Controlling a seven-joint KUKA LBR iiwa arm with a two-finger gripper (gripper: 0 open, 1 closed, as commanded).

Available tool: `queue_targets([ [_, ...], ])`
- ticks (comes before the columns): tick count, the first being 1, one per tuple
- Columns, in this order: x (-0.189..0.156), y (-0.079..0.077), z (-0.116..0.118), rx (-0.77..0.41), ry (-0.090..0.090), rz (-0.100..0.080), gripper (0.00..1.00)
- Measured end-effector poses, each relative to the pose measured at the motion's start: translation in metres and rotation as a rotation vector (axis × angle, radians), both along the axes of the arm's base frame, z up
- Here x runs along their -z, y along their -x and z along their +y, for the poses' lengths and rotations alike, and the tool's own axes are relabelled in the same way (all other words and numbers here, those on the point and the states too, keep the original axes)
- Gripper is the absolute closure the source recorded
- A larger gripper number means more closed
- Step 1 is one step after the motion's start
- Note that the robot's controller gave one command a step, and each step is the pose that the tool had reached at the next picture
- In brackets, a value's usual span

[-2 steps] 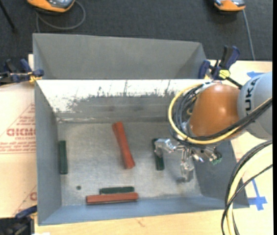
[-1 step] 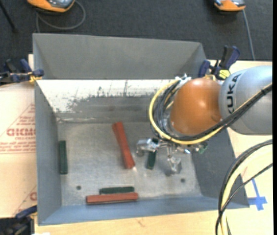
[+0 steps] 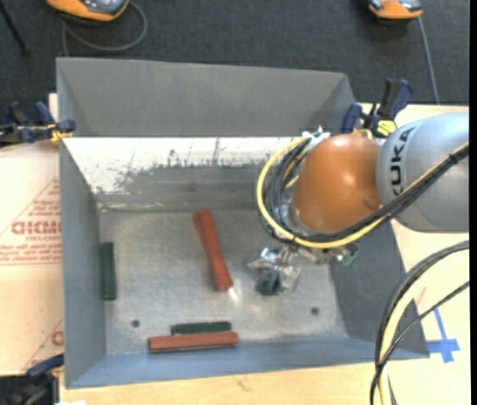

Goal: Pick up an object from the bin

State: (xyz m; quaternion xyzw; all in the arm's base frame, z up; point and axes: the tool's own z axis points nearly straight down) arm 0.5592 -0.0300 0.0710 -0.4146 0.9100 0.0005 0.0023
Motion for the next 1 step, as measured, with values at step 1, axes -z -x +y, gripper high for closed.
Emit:
queue_targets([
  [1,-0.1792,-0.0213,-0.0206,-0.171,0.005,-0.009,1.00],
])
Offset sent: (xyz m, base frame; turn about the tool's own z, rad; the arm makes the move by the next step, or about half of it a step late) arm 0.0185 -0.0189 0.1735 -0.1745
